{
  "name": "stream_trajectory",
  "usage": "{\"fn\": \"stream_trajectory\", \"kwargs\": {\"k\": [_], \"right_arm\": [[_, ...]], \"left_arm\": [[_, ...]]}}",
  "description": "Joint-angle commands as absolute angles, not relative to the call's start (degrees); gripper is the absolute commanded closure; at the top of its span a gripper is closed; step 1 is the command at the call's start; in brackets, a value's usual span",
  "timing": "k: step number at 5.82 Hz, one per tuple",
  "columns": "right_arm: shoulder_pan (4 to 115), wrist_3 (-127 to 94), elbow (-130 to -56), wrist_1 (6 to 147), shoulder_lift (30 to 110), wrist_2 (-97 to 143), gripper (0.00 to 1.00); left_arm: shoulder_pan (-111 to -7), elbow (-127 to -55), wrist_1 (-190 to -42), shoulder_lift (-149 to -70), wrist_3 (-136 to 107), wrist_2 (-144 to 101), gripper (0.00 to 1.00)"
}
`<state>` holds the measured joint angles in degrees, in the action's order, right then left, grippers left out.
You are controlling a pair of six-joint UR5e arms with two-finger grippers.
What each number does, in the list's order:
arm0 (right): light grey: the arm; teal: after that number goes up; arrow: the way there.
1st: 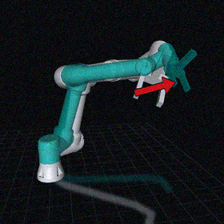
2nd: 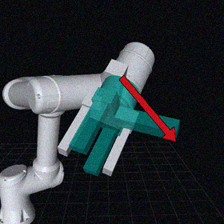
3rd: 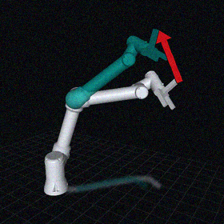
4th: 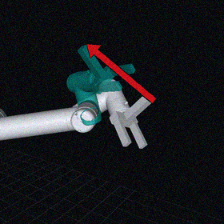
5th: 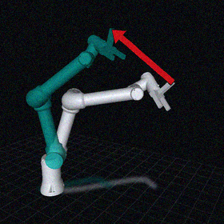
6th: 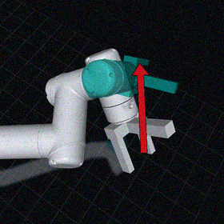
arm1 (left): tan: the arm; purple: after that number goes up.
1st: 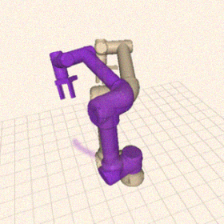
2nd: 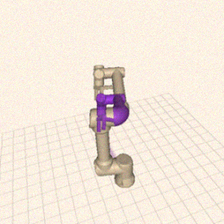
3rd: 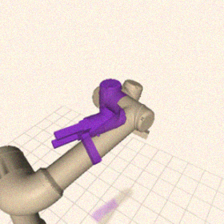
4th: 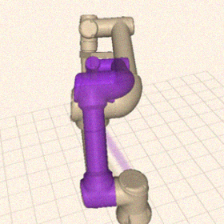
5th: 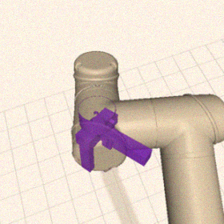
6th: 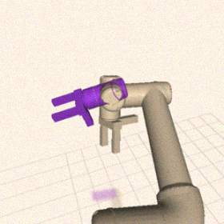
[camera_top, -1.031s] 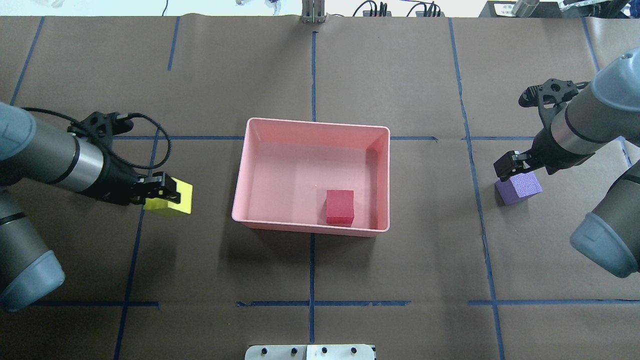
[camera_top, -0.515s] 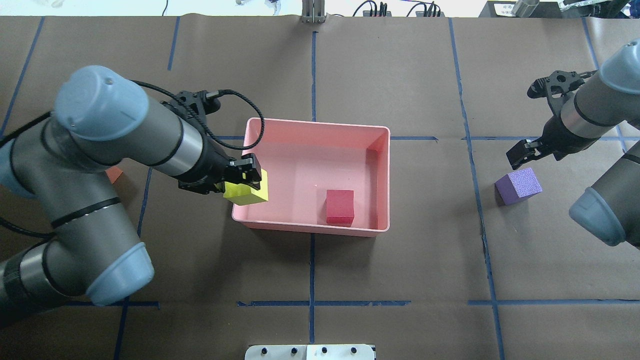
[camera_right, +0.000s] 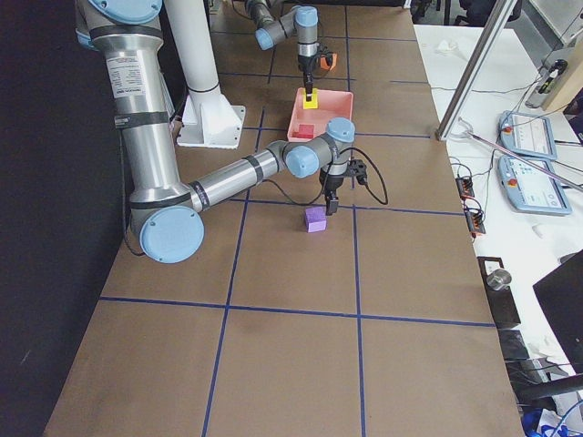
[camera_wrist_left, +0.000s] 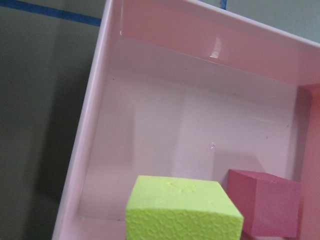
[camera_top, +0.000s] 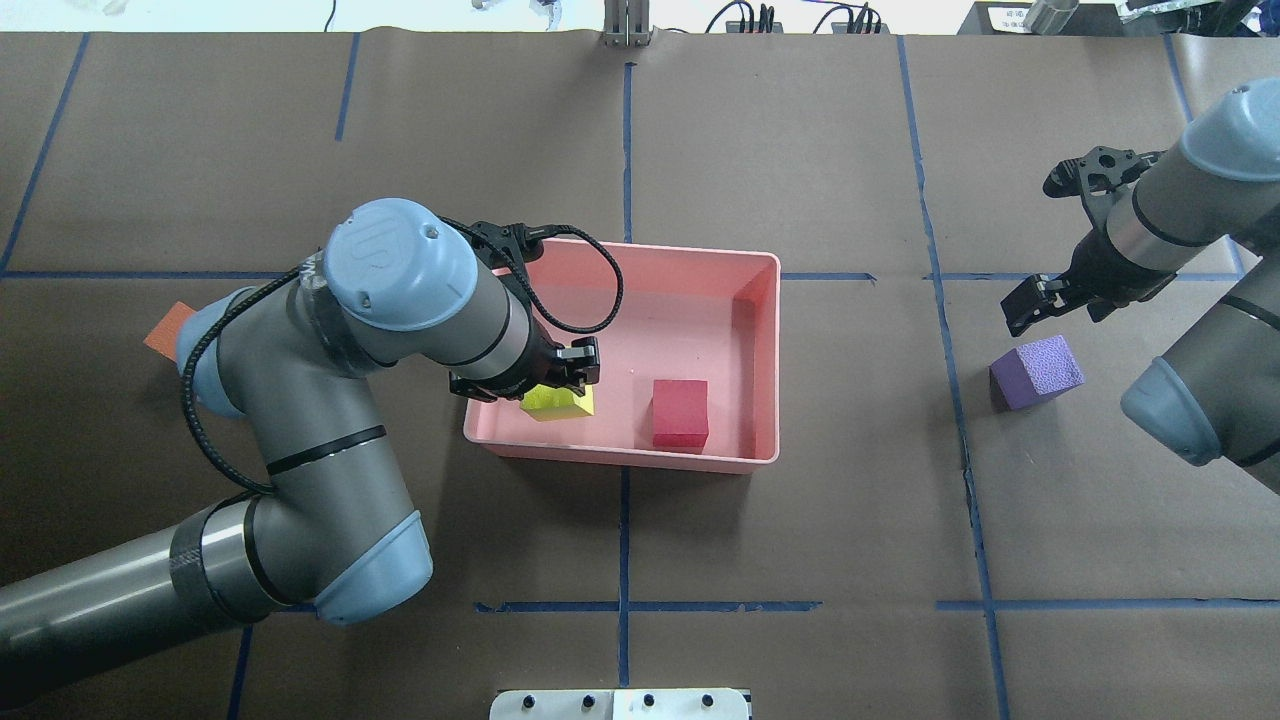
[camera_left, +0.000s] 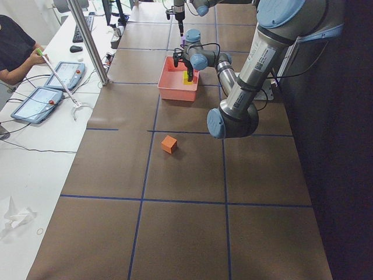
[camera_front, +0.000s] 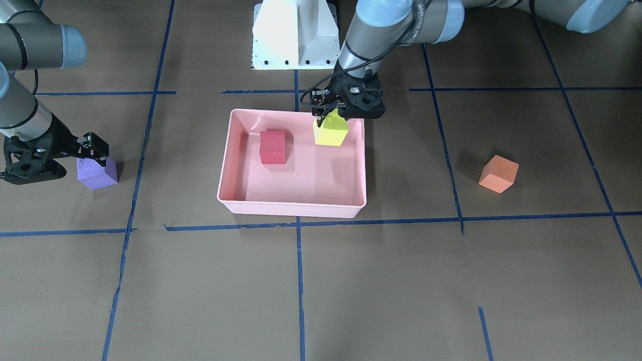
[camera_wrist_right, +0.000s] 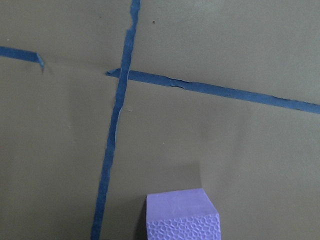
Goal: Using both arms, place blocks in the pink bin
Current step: 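Carry the yellow cube into the bin while the right grasps purple, then release the yellow cube in the bin and withdraw the left gripper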
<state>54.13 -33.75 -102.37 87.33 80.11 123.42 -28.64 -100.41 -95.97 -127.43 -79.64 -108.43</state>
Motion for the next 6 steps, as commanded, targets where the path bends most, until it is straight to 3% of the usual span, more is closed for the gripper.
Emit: {"fn": "stream_trajectory", "kwargs": {"k": [1,2,3,4,6], "right_arm": [[53.8,-33.4,-101.0,87.2,80.1,123.4,0.0],[52.6,-33.5,-100.5,87.2,80.4,123.4,0.0],[51.0,-33.3,-100.2,87.2,80.4,123.4,0.0],[50.3,-31.8,-99.6,87.2,80.5,123.3,0.0],[50.2,-29.1,-98.7,87.1,80.9,122.7,0.0]], "left_arm": [[-25.1,-97.0,-96.1,-128.1,-79.5,-104.9,0.84],[-24.5,-95.6,-96.2,-128.1,-79.5,-103.7,0.52],[-24.1,-95.8,-96.2,-128.1,-79.4,-102.3,0.13],[-24.1,-96.6,-96.1,-128.1,-79.5,-102.0,0.0],[-24.1,-97.5,-96.2,-128.2,-79.8,-102.0,0.0]]}}
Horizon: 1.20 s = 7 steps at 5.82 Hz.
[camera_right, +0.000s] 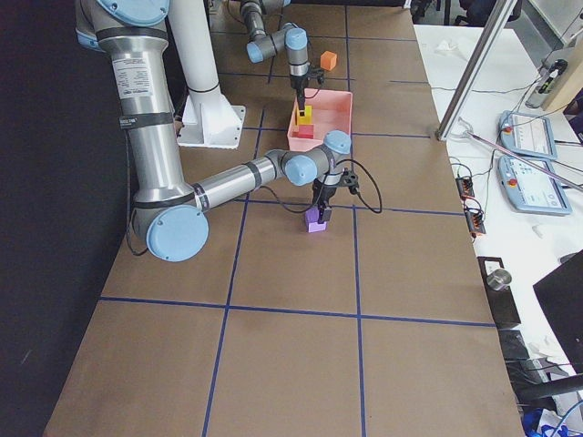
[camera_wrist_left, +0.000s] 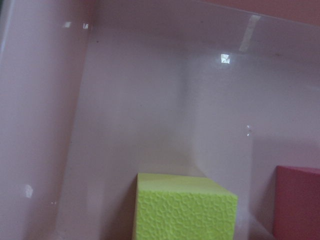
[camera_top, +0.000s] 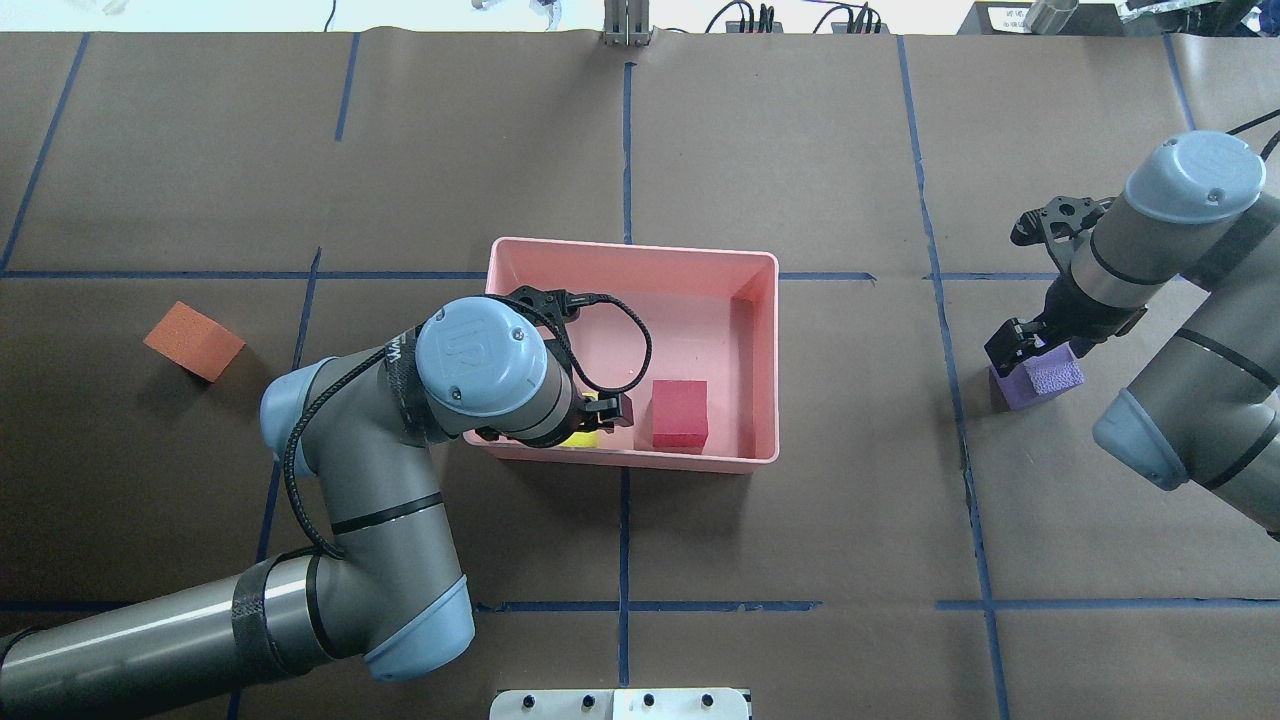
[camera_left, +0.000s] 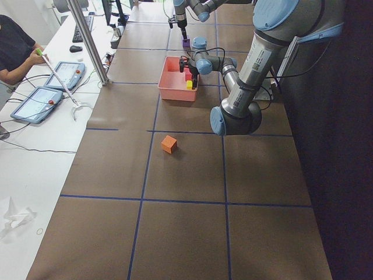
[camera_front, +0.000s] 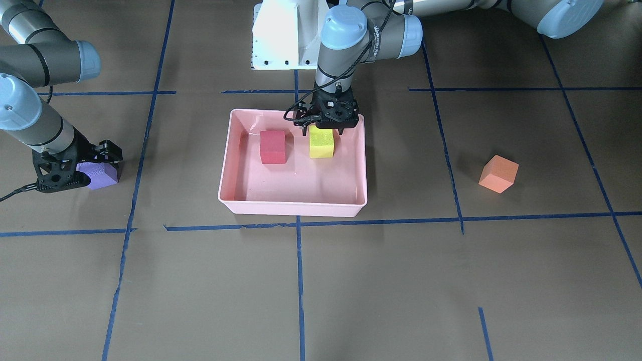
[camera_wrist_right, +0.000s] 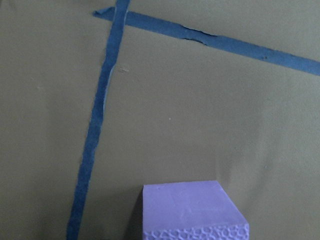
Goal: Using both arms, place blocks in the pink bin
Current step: 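Release the yellow cube in the bin and withdraw the left gripper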
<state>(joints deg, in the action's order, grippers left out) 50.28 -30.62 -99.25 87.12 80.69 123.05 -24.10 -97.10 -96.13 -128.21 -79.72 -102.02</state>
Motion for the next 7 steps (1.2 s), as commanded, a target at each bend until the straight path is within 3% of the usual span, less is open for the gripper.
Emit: {"fn": "stream_trajectory", "kwargs": {"k": [1,3,4,5,7], "right_arm": [[50.1,-29.0,-97.7,87.1,80.9,122.7,0.0],[49.6,-29.0,-97.6,87.2,80.9,122.8,0.04],[49.6,-29.0,-97.6,87.1,80.9,122.9,0.6],[49.6,-28.9,-98.0,87.2,80.9,123.2,0.97],[49.6,-30.4,-107.1,92.3,79.5,124.7,1.0]], "left_arm": [[-24.2,-97.7,-96.1,-128.1,-79.8,-102.0,0.0],[-27.0,-106.8,-95.8,-127.4,-79.6,-101.9,0.0],[-28.7,-111.1,-95.8,-123.7,-78.8,-102.0,0.0],[-30.4,-116.1,-95.7,-119.0,-71.7,-102.3,0.0],[-35.6,-119.0,-96.3,-109.0,-54.6,-102.9,0.0]]}}
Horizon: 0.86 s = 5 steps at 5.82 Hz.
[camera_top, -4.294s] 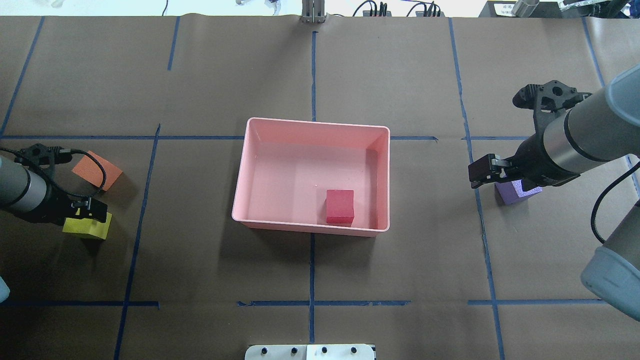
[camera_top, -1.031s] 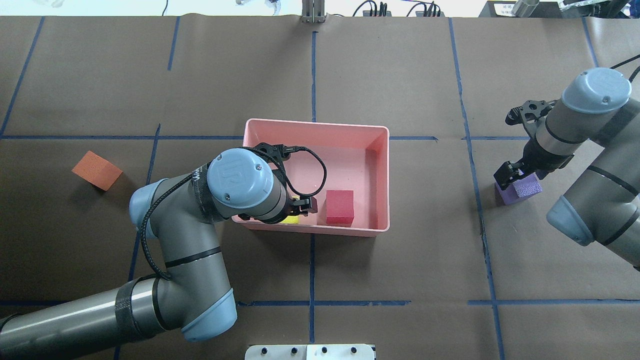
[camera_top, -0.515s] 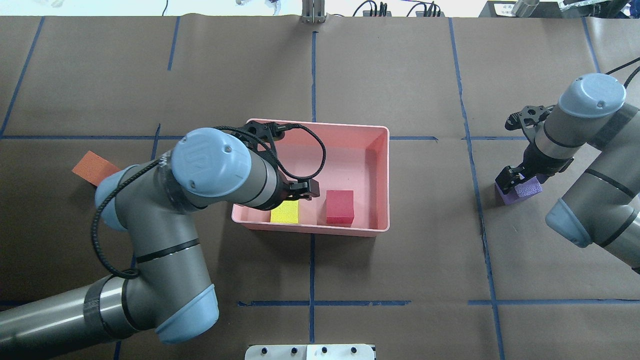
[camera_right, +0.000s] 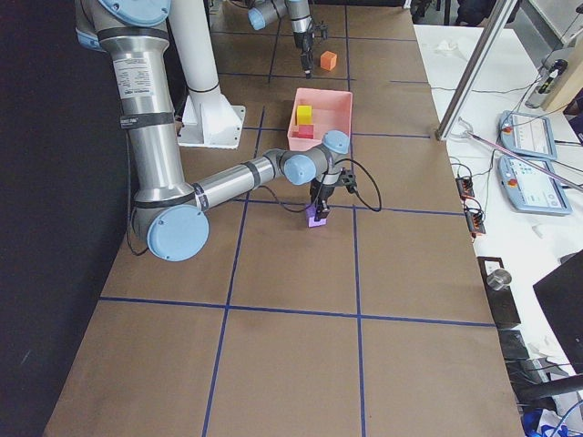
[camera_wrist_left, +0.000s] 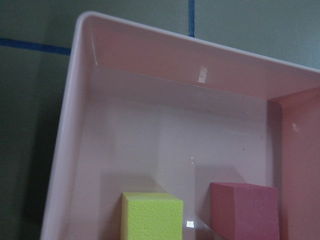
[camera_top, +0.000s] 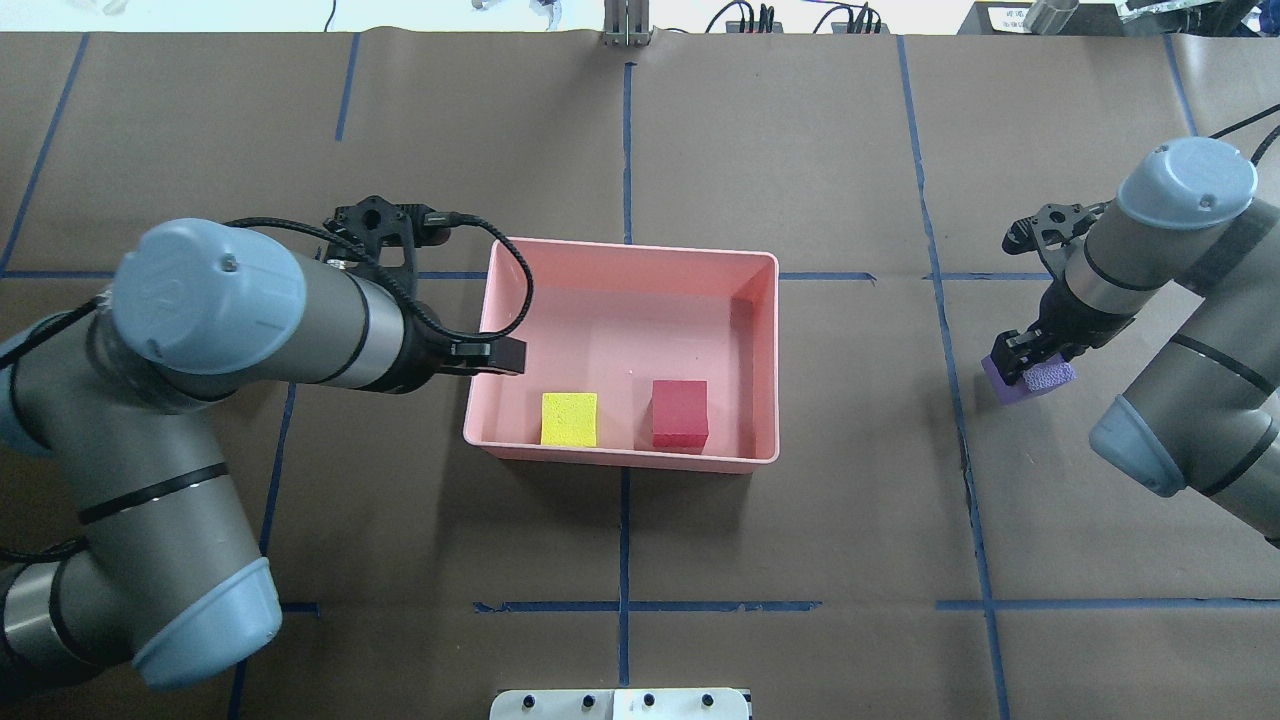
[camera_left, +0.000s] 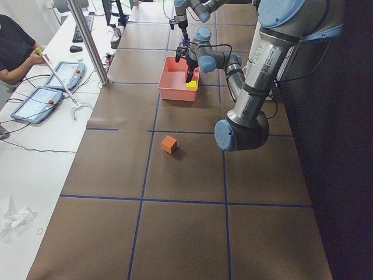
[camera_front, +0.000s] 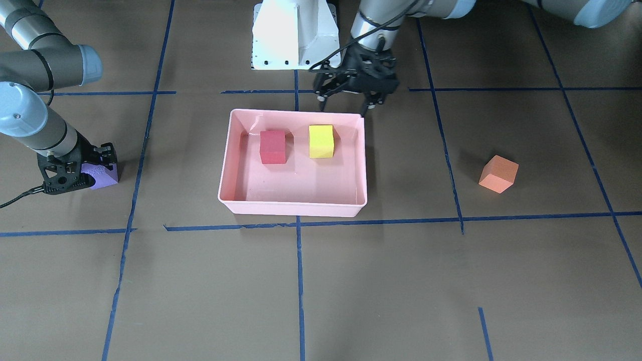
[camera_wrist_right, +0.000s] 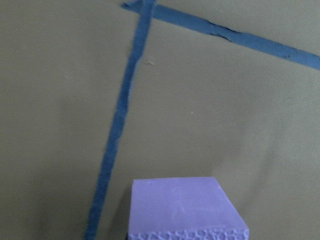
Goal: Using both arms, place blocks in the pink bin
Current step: 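Release the yellow cube in the bin and withdraw the left gripper, then carry the purple cube into the bin while the left moves to orange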
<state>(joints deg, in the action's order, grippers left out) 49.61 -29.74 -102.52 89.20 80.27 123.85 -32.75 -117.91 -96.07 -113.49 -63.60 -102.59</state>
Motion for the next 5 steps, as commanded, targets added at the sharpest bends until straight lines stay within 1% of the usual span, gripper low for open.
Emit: {"fn": "stream_trajectory", "kwargs": {"k": [1,2,4,5], "right_arm": [[49.6,-34.9,-109.7,96.3,74.8,125.4,1.0],[49.1,-42.6,-109.9,97.5,69.2,126.9,1.0],[43.0,-62.7,-108.7,96.8,59.0,127.1,1.0],[40.1,-67.5,-105.6,96.4,55.0,123.3,1.0]], "left_arm": [[-40.4,-118.2,-96.3,-106.0,-46.0,-106.9,0.0],[-45.2,-115.4,-96.3,-104.4,-36.2,-110.2,0.0],[-52.5,-107.8,-96.8,-104.4,-23.2,-114.8,0.0],[-54.2,-101.9,-102.5,-104.4,-20.3,-116.7,0.0]]}}
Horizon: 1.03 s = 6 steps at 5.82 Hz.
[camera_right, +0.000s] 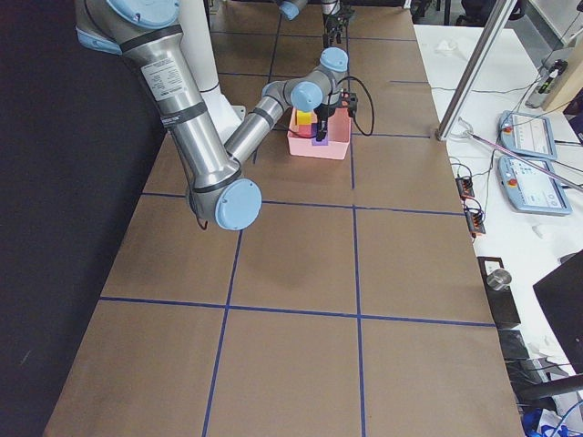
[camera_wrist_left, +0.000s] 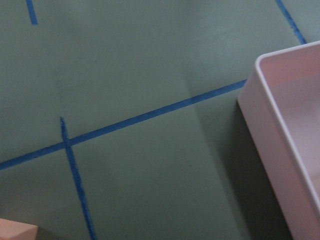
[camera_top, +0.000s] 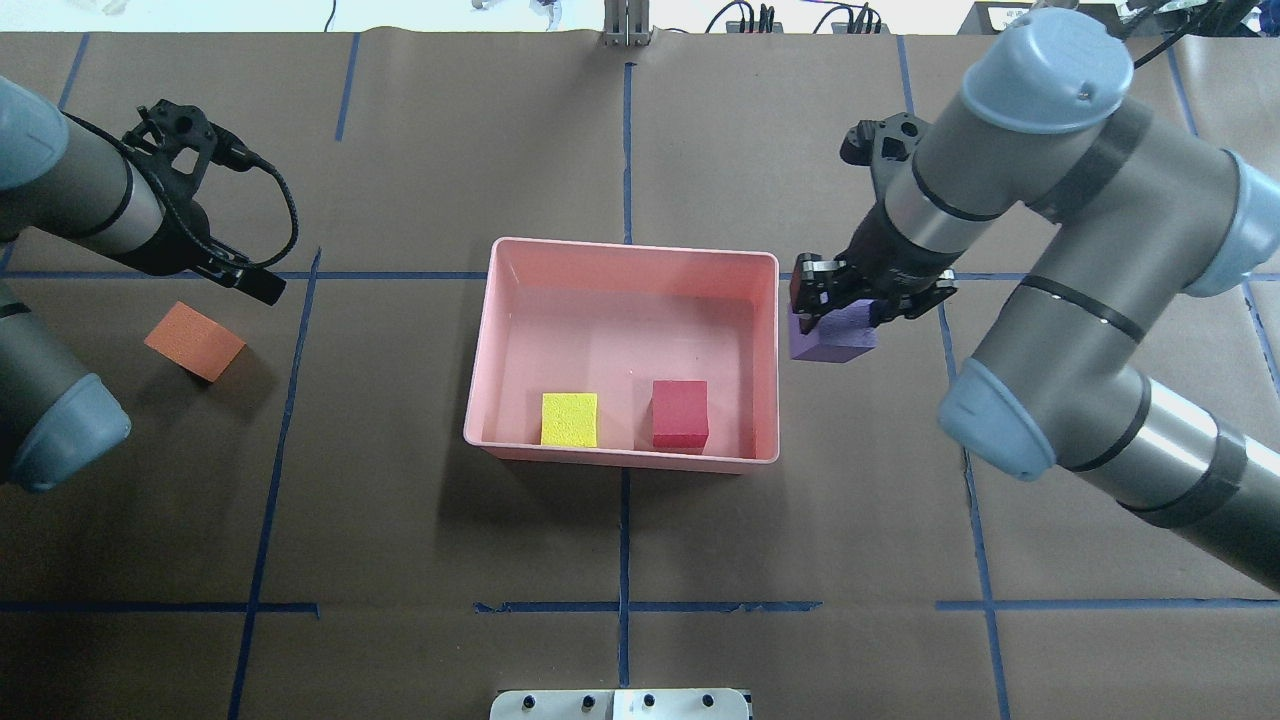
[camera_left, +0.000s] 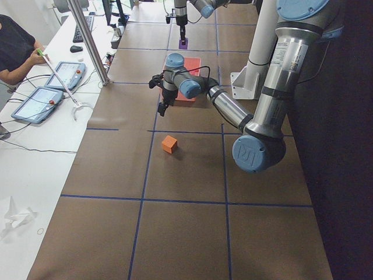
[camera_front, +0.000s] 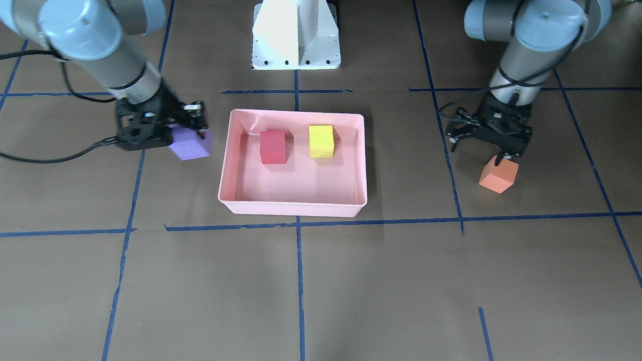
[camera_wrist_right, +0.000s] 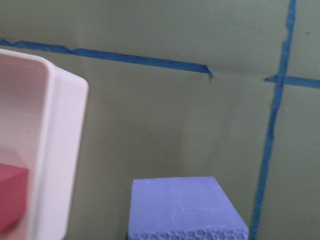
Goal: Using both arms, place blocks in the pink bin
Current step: 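Carry the purple cube into the bin while the left moves to orange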
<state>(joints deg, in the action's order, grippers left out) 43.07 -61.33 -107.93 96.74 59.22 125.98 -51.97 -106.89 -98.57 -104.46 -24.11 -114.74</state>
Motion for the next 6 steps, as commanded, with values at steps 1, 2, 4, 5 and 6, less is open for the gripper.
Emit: {"fn": "stream_trajectory", "kwargs": {"k": [1,2,4,5,6], "right_arm": [[37.7,-72.1,-99.8,91.4,51.8,119.3,1.0],[36.4,-77.3,-92.8,81.4,50.8,117.8,1.0],[34.6,-78.0,-89.8,79.5,50.4,115.2,0.98],[34.5,-77.9,-89.3,79.7,50.2,115.1,0.48],[34.5,-78.0,-89.1,79.8,49.8,115.0,0.0]], "left_arm": [[-55.2,-96.6,-110.7,-104.4,-20.4,-117.2,0.0],[-57.2,-96.2,-111.2,-104.4,-20.3,-121.4,0.0],[-57.8,-96.2,-111.0,-104.5,-20.3,-122.0,0.0],[-58.1,-94.9,-111.1,-104.4,-18.6,-122.1,0.0],[-58.0,-93.9,-111.1,-104.3,-17.8,-122.1,0.0]]}}
